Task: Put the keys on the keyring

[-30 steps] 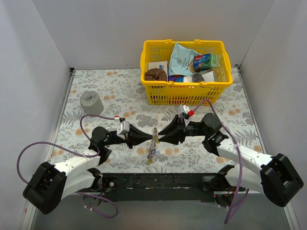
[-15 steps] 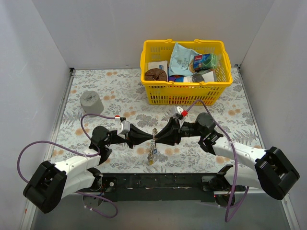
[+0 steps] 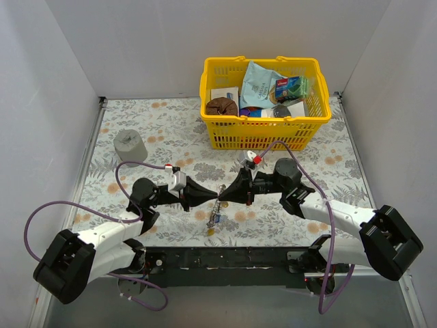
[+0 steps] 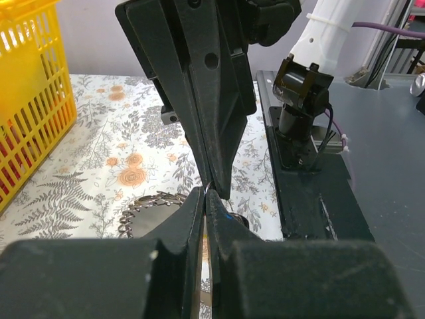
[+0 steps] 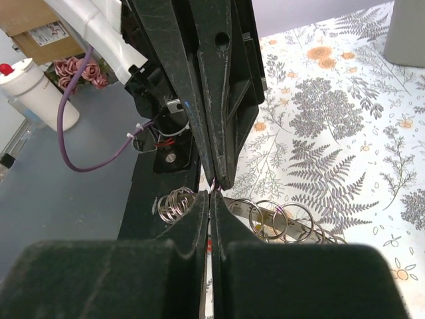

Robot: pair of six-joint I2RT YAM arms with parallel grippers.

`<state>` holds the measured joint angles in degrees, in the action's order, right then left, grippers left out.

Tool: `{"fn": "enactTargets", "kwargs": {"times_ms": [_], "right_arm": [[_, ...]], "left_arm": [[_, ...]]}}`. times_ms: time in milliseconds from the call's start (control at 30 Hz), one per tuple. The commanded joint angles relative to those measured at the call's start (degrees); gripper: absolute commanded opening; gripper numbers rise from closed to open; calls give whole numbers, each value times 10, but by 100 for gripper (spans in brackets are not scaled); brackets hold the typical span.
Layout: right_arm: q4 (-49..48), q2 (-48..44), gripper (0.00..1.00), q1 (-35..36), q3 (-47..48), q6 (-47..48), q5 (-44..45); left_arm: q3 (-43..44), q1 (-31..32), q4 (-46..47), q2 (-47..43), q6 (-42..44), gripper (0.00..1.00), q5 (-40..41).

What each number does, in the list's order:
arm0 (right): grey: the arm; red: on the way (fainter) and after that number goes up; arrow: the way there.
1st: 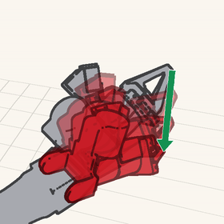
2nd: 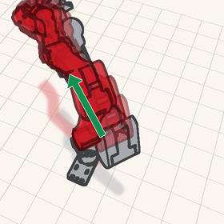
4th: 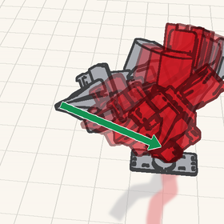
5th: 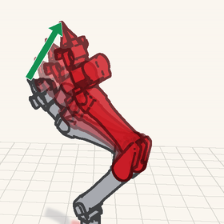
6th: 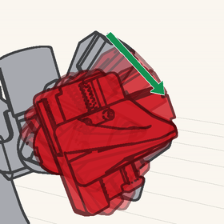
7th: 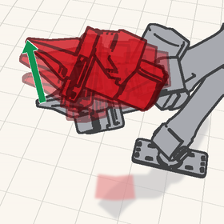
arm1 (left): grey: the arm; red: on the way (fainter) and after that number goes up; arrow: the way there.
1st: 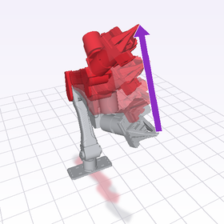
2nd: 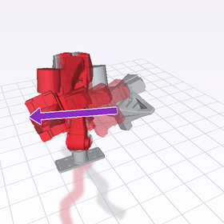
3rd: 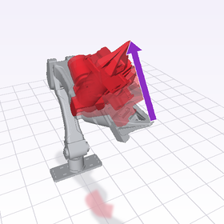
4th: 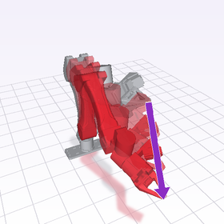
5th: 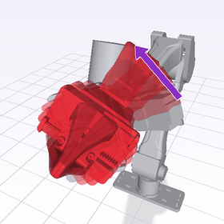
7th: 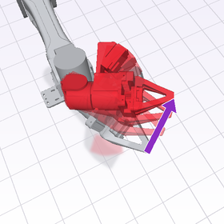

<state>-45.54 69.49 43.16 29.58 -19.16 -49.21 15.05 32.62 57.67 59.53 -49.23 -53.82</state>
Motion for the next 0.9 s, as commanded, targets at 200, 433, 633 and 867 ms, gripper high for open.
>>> {"fn": "enactTargets", "kwargs": {"times_ms": [200,433,633,867], "right_arm": [[228,2,1,8,91,121,27],[378,17,1,8,138,190,42],[491,29,1,8,170,248,65],[572,37,1,8,194,279,90]], "left_arm": [[92,4,-208,-10,117,21,14],[137,5,-323,9,175,40,19],[144,8,-340,19,187,41,8],[153,15,-347,29,197,42,-8]]}}
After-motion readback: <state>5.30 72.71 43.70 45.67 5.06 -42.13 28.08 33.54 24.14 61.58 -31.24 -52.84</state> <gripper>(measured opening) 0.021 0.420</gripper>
